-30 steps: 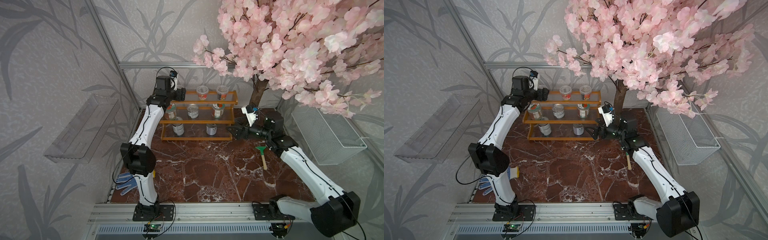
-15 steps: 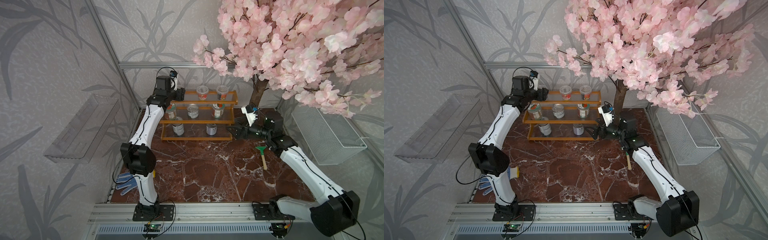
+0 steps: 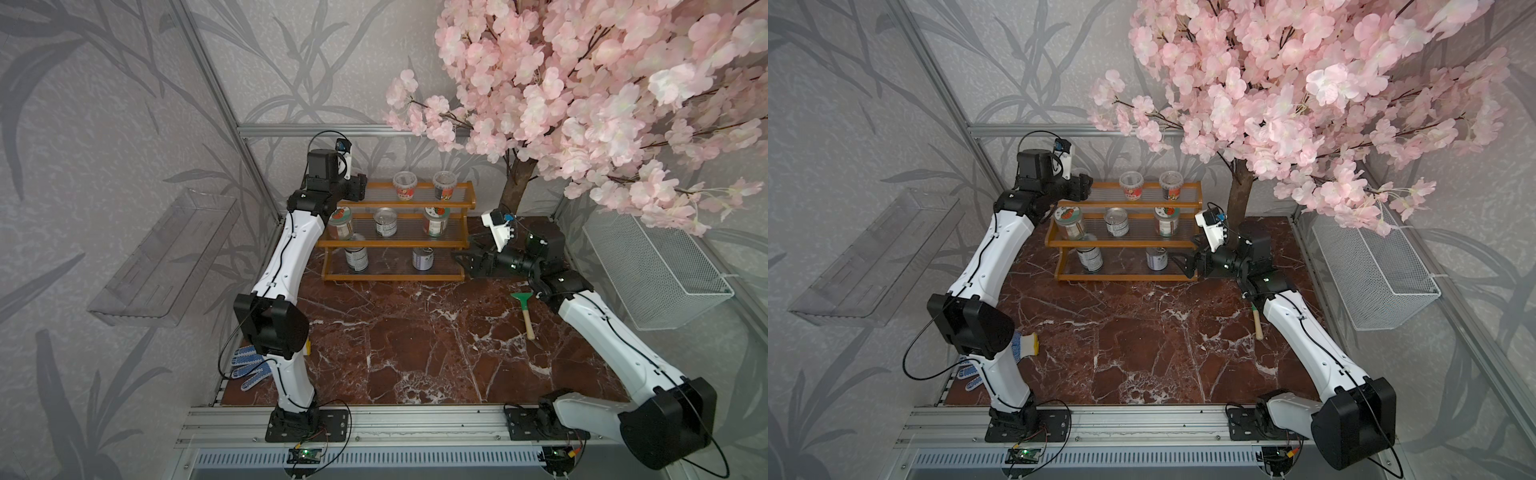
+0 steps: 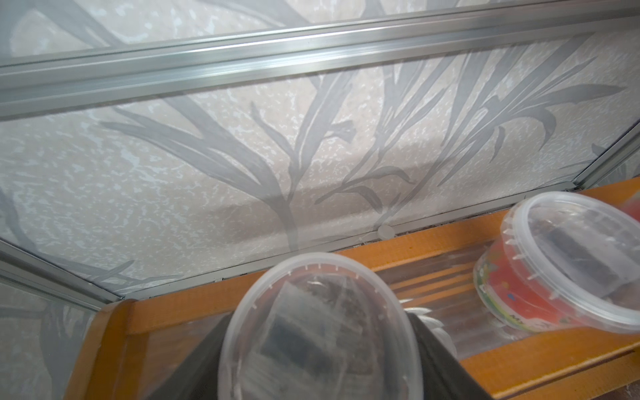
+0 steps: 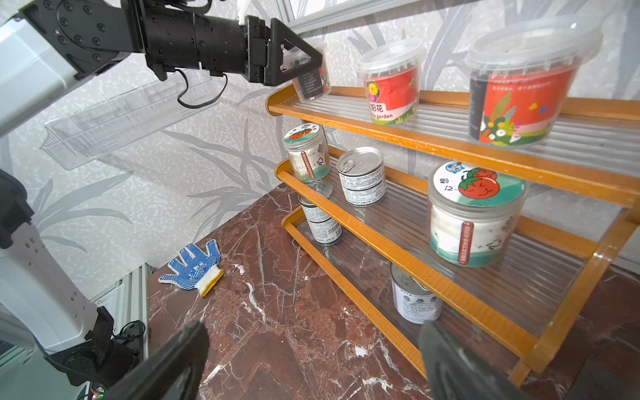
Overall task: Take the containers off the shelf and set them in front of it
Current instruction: 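Pick up a container from the shelf, then place the container at the center of the board.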
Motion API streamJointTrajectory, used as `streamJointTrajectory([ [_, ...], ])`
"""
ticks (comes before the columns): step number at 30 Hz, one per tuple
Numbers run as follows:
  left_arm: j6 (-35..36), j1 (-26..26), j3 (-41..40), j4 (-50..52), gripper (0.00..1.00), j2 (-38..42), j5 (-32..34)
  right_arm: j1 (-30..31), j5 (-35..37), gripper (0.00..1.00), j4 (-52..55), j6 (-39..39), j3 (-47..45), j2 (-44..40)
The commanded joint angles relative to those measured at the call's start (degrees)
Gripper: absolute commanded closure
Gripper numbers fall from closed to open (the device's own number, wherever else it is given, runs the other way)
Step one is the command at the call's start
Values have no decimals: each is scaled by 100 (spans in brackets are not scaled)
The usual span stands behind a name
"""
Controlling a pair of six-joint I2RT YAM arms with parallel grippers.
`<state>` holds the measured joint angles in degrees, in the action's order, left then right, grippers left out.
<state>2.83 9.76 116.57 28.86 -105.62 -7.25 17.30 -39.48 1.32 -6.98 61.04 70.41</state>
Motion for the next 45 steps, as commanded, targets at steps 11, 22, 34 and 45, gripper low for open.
streamJointTrajectory([
  [11, -323, 891, -1574, 389, 30, 1990, 245, 50, 10, 1, -568, -102, -147, -219],
  [22, -1212, 1745, -5589, -1604, 30, 4249, 1144, 52, -143, 1, -434, 68, -188, -221],
  [34, -1578, 2368, -8365, -3602, 28, 4537, 2162, 124, -101, 1, -264, 345, -390, -258],
  [45, -1956, 2522, -9293, -4520, 27, 3871, 2703, 124, 11, 1, -132, 600, -460, -243],
])
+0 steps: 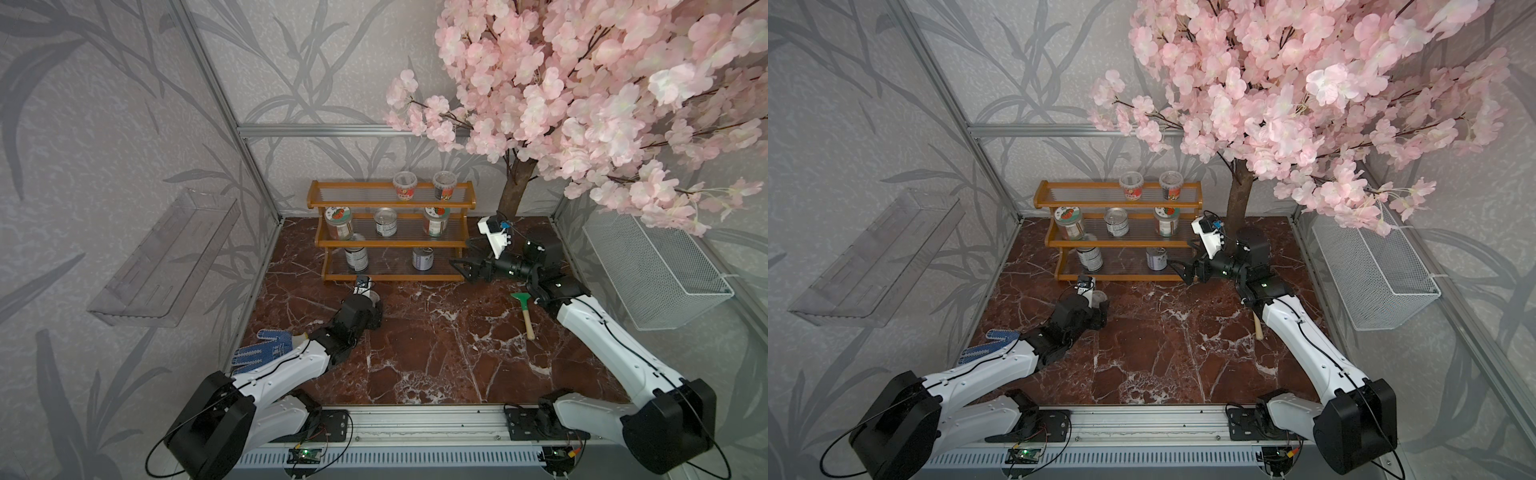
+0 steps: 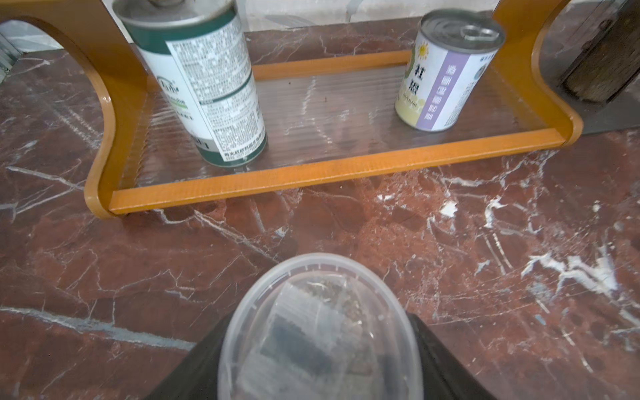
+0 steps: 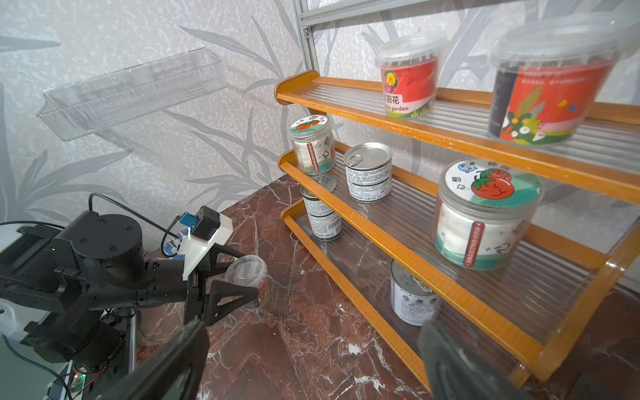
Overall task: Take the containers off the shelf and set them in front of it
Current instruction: Place the container at the center of the board.
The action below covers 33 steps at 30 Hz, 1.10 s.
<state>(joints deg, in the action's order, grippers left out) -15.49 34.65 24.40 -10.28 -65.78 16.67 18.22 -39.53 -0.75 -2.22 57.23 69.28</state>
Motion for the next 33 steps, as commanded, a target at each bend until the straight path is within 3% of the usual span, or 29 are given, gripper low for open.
streamJointTrajectory([
  [1, -146, 33, -60, -651, 27, -229, 403, 31, 23, 1, 82, 149, -100, -121],
  [9, 116, -138, -59, -1267, 26, -976, 731, 23, 103, 1, 37, 119, -250, -172],
  [16, 125, -790, -56, -1483, 27, -1113, 67, 22, 156, 1, -64, 37, -377, -196],
  [26, 18, -881, 174, -1062, 27, -1510, -250, 23, 217, 1, -111, 111, -296, -125],
  [29, -15, -881, 214, -1014, 23, -1569, -219, 17, 216, 1, -66, 160, -244, -92],
  [33, -42, -884, 197, -995, 11, -1469, -122, 20, 183, 1, -68, 147, -222, -65],
])
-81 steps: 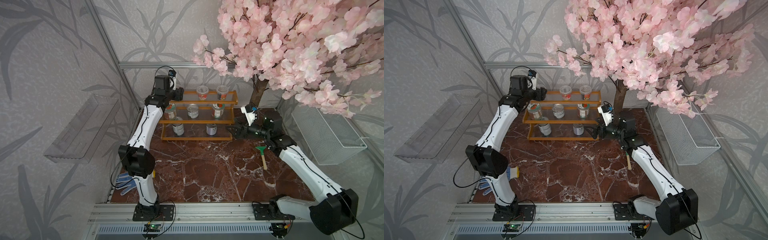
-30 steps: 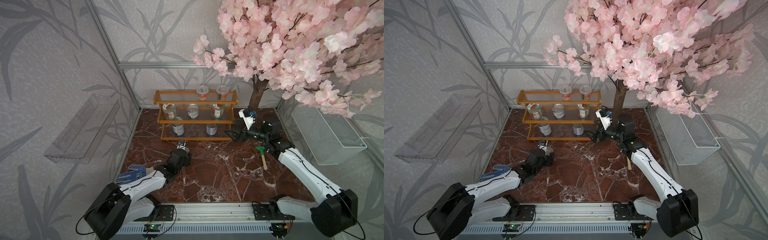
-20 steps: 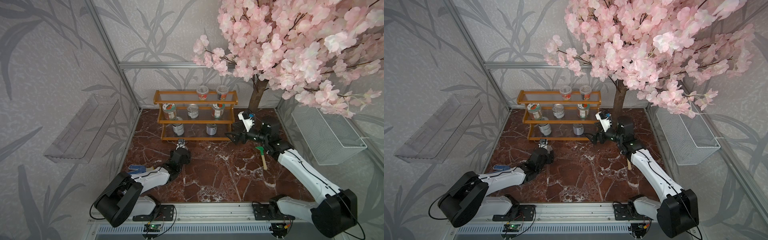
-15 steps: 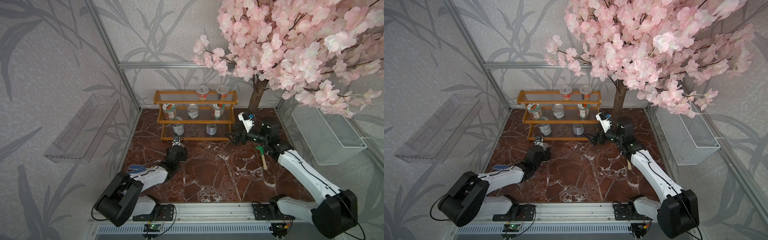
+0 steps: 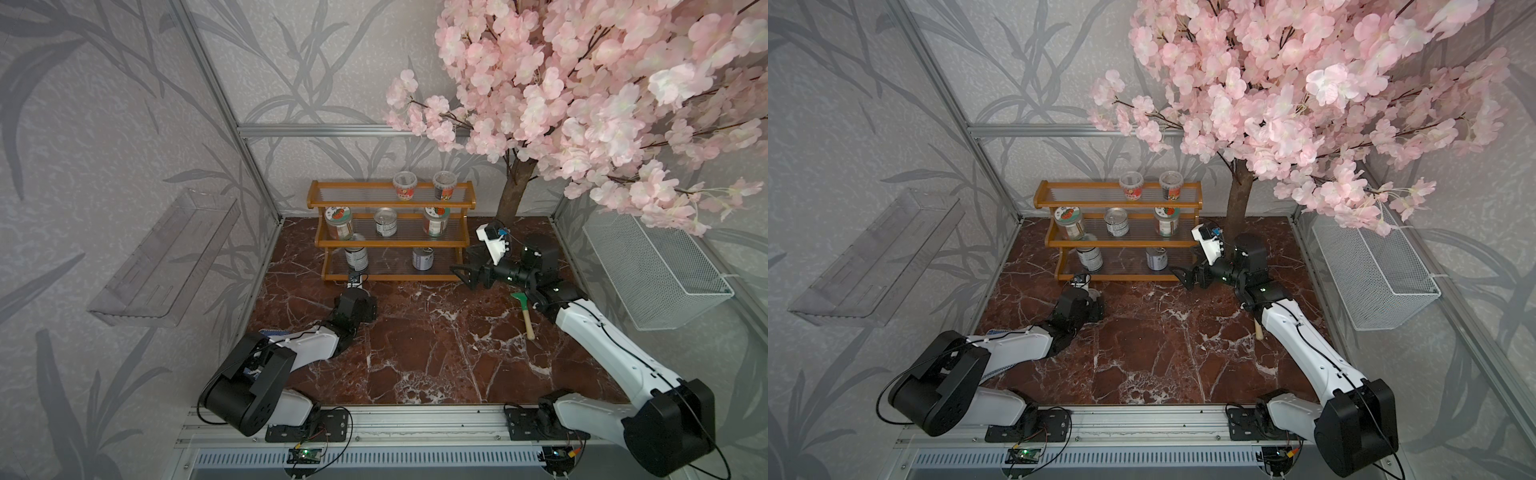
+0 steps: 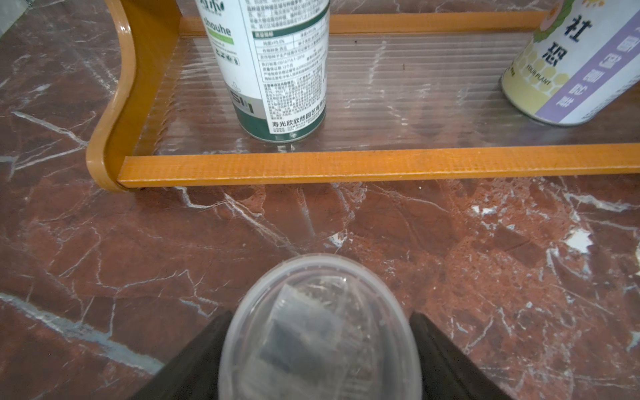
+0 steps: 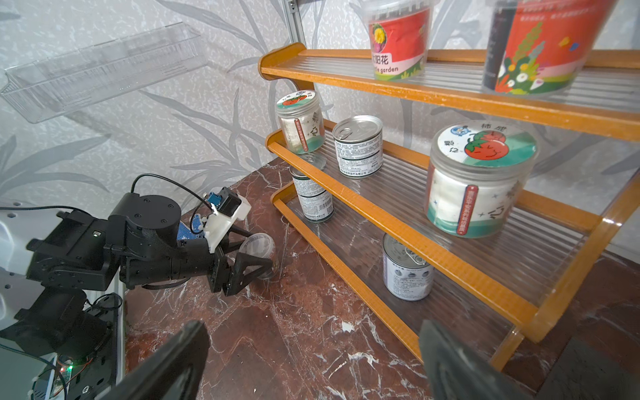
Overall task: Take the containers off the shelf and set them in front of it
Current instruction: 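Place the container at the center of the board, then pick up a container from the shelf.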
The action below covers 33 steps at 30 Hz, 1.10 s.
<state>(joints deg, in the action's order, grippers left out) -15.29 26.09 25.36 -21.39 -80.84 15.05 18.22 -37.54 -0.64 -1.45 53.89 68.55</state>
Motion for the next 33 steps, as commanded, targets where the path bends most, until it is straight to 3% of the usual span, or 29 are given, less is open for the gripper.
streamJointTrajectory([
  [1, -62, -25, 84, 117, 8, 86, 67, 17, -23, 1, -71, 75, 119, 2],
  [4, -75, -16, 162, 281, 0, 365, 228, -15, -25, 1, -76, 58, 146, -21],
  [9, -74, -16, 758, 1401, 0, 1234, 565, -120, -50, 1, -108, -45, 142, -85],
  [13, 164, -16, 1212, 1754, 0, 2002, 24, -195, -196, 1, -198, -150, 118, -106],
  [15, 336, -16, 1716, 2076, 0, 2018, -220, -215, -293, 1, -216, -195, 130, -97],
  [19, 884, -21, 2978, 2251, 0, 1603, -846, -231, -368, 1, -263, -287, 233, -88],
  [23, 1371, -42, 4495, 2641, 0, 505, -1401, -271, -359, 1, -433, -442, 330, -62],
  [28, 1527, -130, 5747, 2674, 0, -630, -1765, -325, -281, 1, -434, -453, 412, -109],
  [33, 1580, -166, 6465, 2739, 0, -1323, -1898, -380, -136, 1, -371, -470, 394, -242],
])
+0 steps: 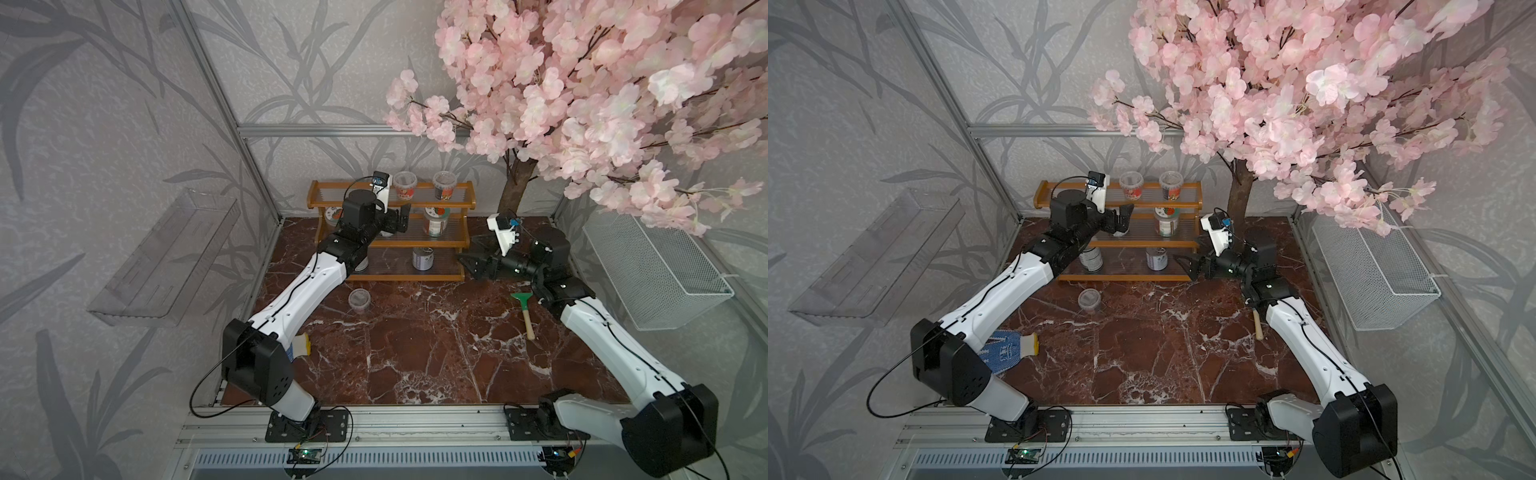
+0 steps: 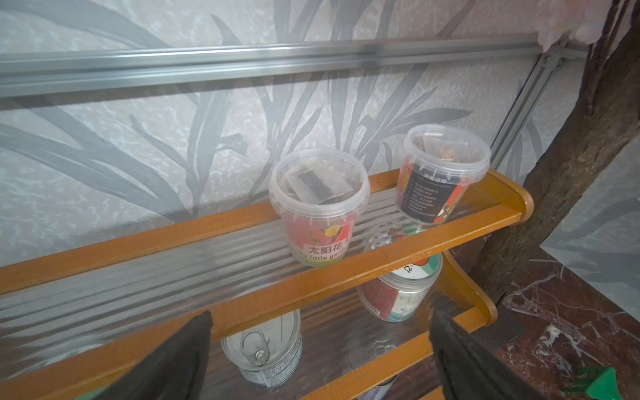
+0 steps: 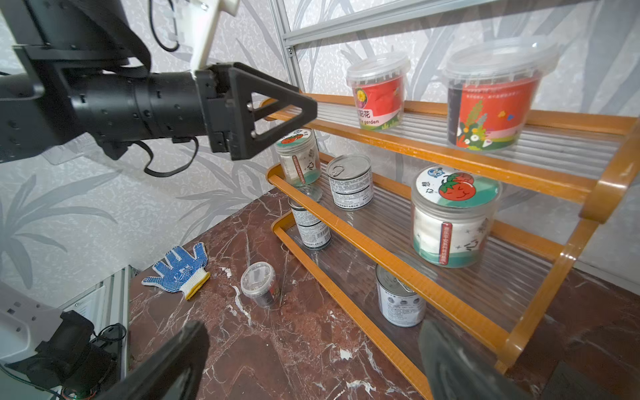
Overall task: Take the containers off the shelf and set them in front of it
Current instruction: 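Pick up a container from the shelf.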
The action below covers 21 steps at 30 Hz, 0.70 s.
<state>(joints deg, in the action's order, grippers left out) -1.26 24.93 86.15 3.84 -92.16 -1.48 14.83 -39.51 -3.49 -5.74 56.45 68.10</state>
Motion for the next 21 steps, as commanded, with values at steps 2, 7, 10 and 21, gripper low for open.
streamJointTrajectory([
  [2, 174, -59, 700, 262, 0, -441, -248, -46, 79, 1, -56, -39, 147, -222],
  [7, 151, -89, 1361, 276, 0, -933, -201, -47, 134, 1, -41, -72, 130, -244],
  [10, 131, -93, 1719, 428, 0, -1224, -195, -53, 153, 1, -21, -67, 163, -235],
  [21, 74, -181, 2185, 220, 0, -1702, -328, -44, 189, 1, -3, -103, 226, -192],
])
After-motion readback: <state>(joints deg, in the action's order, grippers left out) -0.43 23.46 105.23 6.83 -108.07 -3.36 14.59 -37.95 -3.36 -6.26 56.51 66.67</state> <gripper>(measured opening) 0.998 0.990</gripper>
